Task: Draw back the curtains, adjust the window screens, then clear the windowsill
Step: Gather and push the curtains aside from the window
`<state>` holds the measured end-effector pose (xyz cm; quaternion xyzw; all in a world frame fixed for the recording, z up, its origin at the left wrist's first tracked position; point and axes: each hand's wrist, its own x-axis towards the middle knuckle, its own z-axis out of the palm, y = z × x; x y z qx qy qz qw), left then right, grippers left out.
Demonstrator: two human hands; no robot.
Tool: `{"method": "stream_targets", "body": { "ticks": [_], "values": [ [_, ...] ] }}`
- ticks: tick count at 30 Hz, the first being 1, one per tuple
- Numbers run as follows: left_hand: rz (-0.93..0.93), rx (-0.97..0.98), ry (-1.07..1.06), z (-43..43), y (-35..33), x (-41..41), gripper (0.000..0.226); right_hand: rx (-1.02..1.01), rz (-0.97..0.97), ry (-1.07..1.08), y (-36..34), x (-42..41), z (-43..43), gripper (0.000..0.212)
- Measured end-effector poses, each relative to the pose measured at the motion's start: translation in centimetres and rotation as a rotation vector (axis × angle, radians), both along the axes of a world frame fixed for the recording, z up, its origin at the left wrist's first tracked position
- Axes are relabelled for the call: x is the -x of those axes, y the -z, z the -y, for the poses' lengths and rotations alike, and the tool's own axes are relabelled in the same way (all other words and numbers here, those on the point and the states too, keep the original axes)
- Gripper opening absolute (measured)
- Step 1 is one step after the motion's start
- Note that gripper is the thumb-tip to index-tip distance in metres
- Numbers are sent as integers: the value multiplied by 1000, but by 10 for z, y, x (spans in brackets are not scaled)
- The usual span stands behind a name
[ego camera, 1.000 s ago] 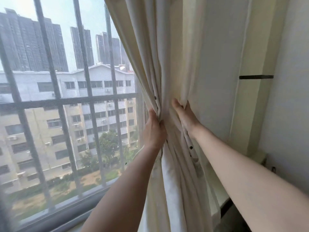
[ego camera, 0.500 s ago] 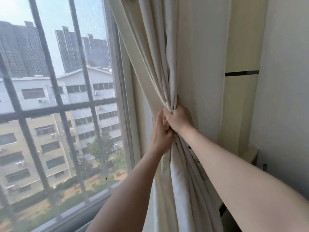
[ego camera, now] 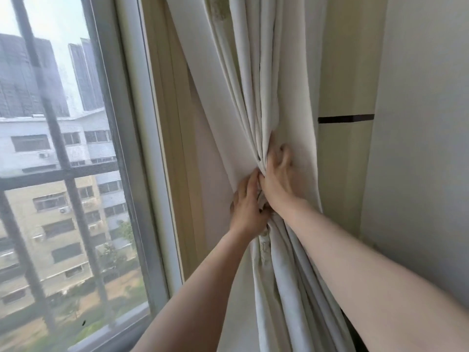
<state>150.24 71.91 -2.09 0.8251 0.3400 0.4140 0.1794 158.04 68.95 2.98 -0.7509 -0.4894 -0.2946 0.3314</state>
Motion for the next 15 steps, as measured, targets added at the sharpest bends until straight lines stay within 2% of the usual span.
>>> {"method": "stream_targets", "body": {
  "ticks": [5,9,15],
  "values": [
    [-20,-32,101,-15,3,-18,91,81,-3,19,-3,-21,-8,74],
    [-22,26,180,-29,13,-21,95,154,-49,115,-9,-29,-18,69],
    [-105,27,248,-48,19,-36,92,229,-113,192,-15,-61,-40,75]
  ]
}}
